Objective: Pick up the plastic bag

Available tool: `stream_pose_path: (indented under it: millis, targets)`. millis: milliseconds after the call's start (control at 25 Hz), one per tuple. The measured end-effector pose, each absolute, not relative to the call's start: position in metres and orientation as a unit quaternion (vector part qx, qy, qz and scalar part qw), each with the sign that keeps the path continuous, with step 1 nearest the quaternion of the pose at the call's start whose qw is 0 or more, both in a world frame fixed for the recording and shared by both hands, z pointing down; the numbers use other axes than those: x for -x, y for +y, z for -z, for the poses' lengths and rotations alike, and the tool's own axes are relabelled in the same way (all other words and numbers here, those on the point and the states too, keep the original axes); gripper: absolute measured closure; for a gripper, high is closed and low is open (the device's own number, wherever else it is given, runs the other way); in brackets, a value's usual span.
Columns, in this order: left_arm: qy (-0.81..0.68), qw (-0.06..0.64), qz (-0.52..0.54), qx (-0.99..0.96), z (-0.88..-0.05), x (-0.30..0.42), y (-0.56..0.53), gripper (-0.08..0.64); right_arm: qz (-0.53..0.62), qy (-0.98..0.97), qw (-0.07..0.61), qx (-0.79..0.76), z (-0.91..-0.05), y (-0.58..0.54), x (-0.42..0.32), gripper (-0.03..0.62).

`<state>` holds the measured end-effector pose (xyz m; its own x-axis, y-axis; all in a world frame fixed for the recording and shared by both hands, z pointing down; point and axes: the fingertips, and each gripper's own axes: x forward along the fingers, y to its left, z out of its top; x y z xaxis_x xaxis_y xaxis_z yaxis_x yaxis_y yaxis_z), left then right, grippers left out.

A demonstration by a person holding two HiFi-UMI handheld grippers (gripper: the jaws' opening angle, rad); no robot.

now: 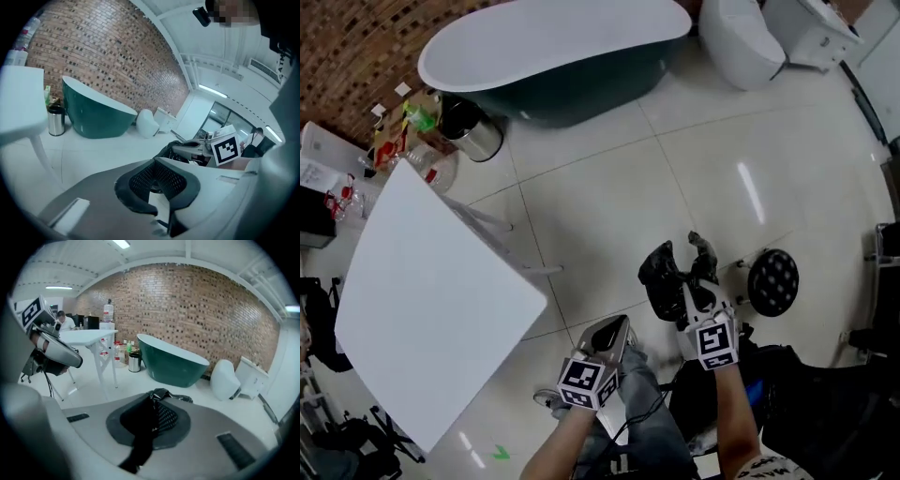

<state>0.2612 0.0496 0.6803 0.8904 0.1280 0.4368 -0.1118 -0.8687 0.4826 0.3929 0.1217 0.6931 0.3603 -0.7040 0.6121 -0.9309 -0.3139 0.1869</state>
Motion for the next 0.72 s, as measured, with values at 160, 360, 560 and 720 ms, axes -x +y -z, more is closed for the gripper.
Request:
stream_pose_path:
  millis: [160, 360, 560, 720]
  targets:
    - [-0.024, 0.254, -0.198, -0.947, -0.620, -0.232, 0.030, 0.558, -0.169, -0.554, 0.258, -0.773, -0.603, 0.098, -0.379, 0.580]
    - [-0.092, 0.244, -0.155, -0.953, -0.547, -0.189, -0.025, 0.558, -0.103, -0.609, 0.245, -0.747, -0.498, 0.041, -0.352, 0.580]
    - [-0.179, 0.228, -0.113, -0.950, -0.478, -0.090, -0.092, 0.558, -0.021, -0.646, 0.235, -0.726, -0.396, -0.028, -0.280, 0.580]
    - [-0.258, 0.208, -0.081, -0.940, -0.436, -0.004, -0.135, 0.558, 0.035, -0.677, 0.212, -0.703, -0.338, -0.079, -0.222, 0.580]
